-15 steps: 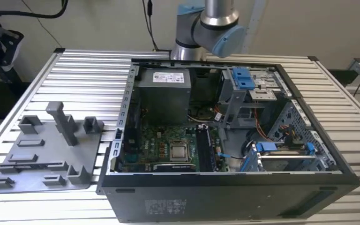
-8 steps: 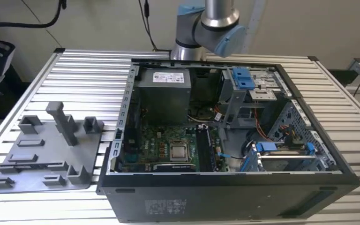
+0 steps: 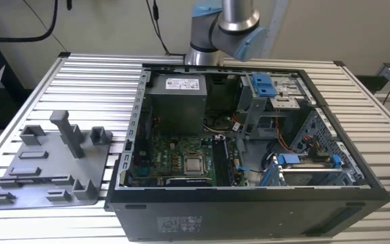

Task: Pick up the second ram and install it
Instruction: 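Reach for the second ram, then pick up the second ram and move it above second insertion slot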

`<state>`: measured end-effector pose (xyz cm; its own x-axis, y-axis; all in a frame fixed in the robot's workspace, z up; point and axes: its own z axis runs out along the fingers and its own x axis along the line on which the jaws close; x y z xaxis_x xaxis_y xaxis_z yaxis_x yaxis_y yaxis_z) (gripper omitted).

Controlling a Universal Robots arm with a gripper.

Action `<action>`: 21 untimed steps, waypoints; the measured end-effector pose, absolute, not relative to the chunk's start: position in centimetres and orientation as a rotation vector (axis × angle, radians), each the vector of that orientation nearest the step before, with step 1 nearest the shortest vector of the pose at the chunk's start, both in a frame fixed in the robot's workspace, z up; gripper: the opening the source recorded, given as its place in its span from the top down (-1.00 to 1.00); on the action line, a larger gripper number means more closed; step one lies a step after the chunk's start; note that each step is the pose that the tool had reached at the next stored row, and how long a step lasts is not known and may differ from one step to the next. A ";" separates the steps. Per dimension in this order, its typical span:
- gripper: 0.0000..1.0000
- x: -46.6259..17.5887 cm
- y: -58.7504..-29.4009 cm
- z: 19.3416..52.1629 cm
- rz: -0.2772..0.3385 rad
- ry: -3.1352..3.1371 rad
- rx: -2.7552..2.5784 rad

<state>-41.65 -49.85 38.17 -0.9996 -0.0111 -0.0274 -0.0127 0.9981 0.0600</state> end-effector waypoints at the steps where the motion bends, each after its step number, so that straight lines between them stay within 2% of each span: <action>1: 0.79 -41.7 -50.0 38.1 0.094 3.113 -0.019; 21: 0.79 -41.8 -50.0 38.1 0.094 3.120 -0.018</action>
